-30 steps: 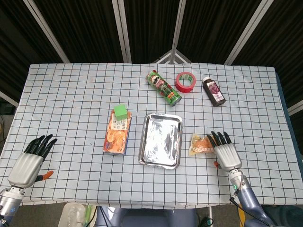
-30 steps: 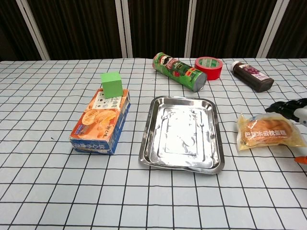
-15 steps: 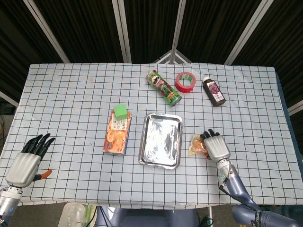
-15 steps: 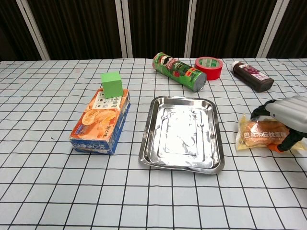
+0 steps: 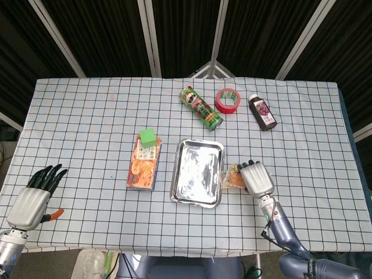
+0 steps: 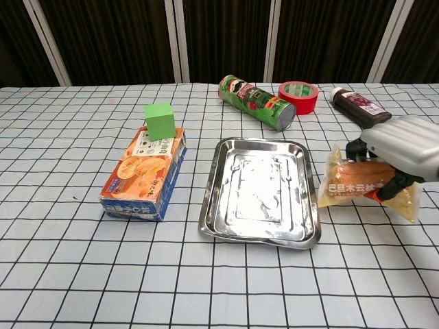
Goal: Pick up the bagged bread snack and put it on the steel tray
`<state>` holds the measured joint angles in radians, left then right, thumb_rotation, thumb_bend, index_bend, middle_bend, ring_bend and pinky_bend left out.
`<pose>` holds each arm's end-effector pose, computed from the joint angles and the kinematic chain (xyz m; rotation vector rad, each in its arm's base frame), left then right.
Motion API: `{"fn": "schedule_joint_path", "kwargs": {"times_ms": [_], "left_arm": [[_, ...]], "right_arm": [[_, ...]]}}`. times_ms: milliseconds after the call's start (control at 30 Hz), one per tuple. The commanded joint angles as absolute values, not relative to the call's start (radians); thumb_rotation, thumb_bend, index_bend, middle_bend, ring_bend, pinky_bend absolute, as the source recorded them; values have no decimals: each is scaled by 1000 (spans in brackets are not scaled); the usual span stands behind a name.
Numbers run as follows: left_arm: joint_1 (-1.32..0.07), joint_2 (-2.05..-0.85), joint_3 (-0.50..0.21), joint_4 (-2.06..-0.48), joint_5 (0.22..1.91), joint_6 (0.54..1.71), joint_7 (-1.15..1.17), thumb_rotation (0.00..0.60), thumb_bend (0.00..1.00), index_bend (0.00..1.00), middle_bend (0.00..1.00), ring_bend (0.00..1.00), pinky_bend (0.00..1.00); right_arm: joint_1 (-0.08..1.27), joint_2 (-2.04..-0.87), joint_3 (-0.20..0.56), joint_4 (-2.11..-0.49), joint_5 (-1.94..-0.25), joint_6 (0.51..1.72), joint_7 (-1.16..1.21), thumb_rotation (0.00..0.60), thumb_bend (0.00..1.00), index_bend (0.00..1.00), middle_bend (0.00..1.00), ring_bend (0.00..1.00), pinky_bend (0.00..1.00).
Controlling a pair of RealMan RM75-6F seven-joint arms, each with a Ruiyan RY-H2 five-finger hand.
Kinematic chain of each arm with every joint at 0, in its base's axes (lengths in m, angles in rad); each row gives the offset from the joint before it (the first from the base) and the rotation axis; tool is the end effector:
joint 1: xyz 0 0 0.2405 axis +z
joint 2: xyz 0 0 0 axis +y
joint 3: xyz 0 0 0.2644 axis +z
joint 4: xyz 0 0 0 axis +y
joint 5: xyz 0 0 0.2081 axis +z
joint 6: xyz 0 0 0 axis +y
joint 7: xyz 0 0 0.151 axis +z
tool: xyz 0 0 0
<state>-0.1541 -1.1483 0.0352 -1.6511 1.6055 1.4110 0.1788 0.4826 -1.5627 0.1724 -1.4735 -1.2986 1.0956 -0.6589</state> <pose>-0.2909 0.1876 0.1239 -1.6489 -0.8234 -0.8323 -0.2108 -0.3070 -0.0030 1.8059 -0.6327 0.7144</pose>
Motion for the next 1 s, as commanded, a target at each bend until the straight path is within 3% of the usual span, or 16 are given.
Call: {"fn": "schedule_joint_path", "kwargs": {"times_ms": [33, 233, 500, 533, 600, 667, 700, 767, 833, 1000], "left_arm": [[-156, -1148, 36, -1651, 1606, 1408, 178, 600, 81, 0, 0, 0, 92], [-157, -1145, 36, -1650, 1608, 1409, 170, 600, 81, 0, 0, 0, 92], [-157, -1137, 36, -1646, 1611, 1411, 144, 600, 81, 0, 0, 0, 92], [-158, -1136, 37, -1646, 1613, 1411, 141, 600, 81, 0, 0, 0, 92], [-159, -1134, 39, -1644, 1617, 1410, 135, 600, 81, 0, 0, 0, 92], [-159, -1133, 39, -1642, 1619, 1410, 131, 600, 81, 0, 0, 0, 92], [-160, -1133, 39, -1641, 1619, 1409, 128, 600, 81, 0, 0, 0, 92], [-160, -1132, 39, -1640, 1619, 1409, 126, 600, 81, 0, 0, 0, 92], [-161, -1133, 40, -1641, 1621, 1408, 127, 600, 81, 0, 0, 0, 92], [-161, -1140, 41, -1641, 1622, 1406, 145, 600, 81, 0, 0, 0, 92]], "right_arm": [[523, -1571, 204, -1549, -1271, 1097, -735, 600, 401, 721, 562, 427, 607], [620, -1660, 270, -1607, -1169, 1071, -882, 600, 400, 721, 562, 427, 607], [757, -1852, 314, -1504, -997, 1057, -1060, 600, 401, 691, 556, 427, 607], [769, -1870, 318, -1488, -984, 1058, -1069, 600, 401, 640, 538, 423, 607], [791, -1909, 324, -1449, -962, 1069, -1080, 600, 401, 408, 434, 362, 582], [801, -1927, 320, -1430, -949, 1077, -1087, 600, 400, 112, 253, 213, 498], [805, -1933, 317, -1425, -942, 1083, -1093, 600, 400, 43, 179, 147, 454], [805, -1935, 312, -1431, -928, 1098, -1102, 600, 399, 0, 49, 35, 354], [800, -1924, 308, -1462, -905, 1121, -1120, 600, 379, 0, 3, 1, 278], [768, -1846, 287, -1623, -853, 1213, -1197, 600, 326, 0, 0, 0, 228]]}}
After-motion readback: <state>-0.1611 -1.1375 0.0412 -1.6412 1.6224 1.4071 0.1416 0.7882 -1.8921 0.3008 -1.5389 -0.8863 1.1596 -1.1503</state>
